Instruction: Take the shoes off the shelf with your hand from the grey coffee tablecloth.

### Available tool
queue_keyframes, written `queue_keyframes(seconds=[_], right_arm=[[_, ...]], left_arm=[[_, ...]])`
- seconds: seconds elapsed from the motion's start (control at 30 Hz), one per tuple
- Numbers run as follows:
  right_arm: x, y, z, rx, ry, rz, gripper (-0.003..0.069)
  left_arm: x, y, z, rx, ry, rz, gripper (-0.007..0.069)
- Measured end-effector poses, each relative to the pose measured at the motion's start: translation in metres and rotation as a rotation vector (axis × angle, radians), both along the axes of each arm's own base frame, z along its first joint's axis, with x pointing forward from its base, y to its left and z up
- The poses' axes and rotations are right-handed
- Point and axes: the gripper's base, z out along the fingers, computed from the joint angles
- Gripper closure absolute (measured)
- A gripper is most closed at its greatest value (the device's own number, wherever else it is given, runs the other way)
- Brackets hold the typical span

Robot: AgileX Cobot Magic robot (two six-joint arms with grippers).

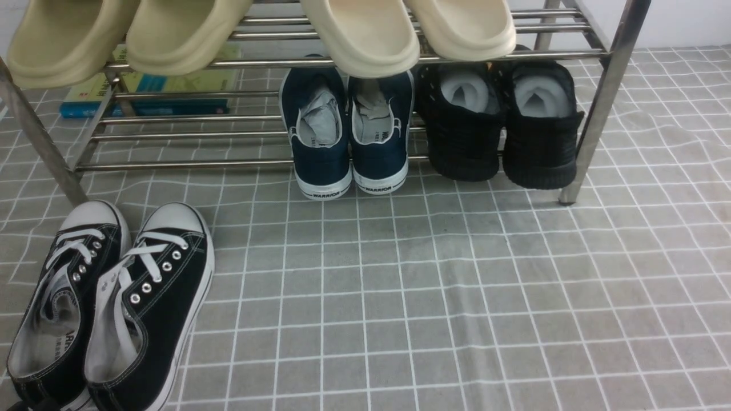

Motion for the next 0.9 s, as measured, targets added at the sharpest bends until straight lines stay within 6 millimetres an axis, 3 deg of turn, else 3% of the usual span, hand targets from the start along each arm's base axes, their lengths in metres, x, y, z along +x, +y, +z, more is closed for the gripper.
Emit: queue_keyframes(seconds=[0.1, 0.13, 0.2, 0.23, 0.3, 0.47, 0.67, 0.73, 0.9], right_arm=[[0.033, 0.004, 0.005, -0.130, 0.272, 0.107, 0.0669], [0.036, 0.004, 0.005, -0.132, 0.292, 0.114, 0.0668], [0.068, 0.007, 0.001, -0.194, 0.498, 0.222, 0.0660], [0.071, 0.007, 0.001, -0.201, 0.507, 0.236, 0.0659], [0.101, 0.013, -0.003, -0.216, 0.595, 0.355, 0.0644], [0.139, 0.022, 0.003, -0.233, 0.553, 0.520, 0.0582], [0.179, 0.035, 0.013, -0.244, 0.506, 0.615, 0.0442], [0.197, 0.054, 0.015, -0.282, 0.502, 0.687, 0.0394], [0.226, 0.091, 0.020, -0.434, 0.478, 0.795, 0.0365]], left_arm=[[0.000, 0.000, 0.000, 0.000, 0.000, 0.000, 0.0410], [0.000, 0.000, 0.000, 0.000, 0.000, 0.000, 0.0410], [0.000, 0.000, 0.000, 0.000, 0.000, 0.000, 0.0407], [0.000, 0.000, 0.000, 0.000, 0.000, 0.000, 0.0407], [0.000, 0.000, 0.000, 0.000, 0.000, 0.000, 0.0403], [0.000, 0.000, 0.000, 0.000, 0.000, 0.000, 0.0399], [0.000, 0.000, 0.000, 0.000, 0.000, 0.000, 0.0392], [0.000, 0.000, 0.000, 0.000, 0.000, 0.000, 0.0390], [0.000, 0.000, 0.000, 0.000, 0.000, 0.000, 0.0387]])
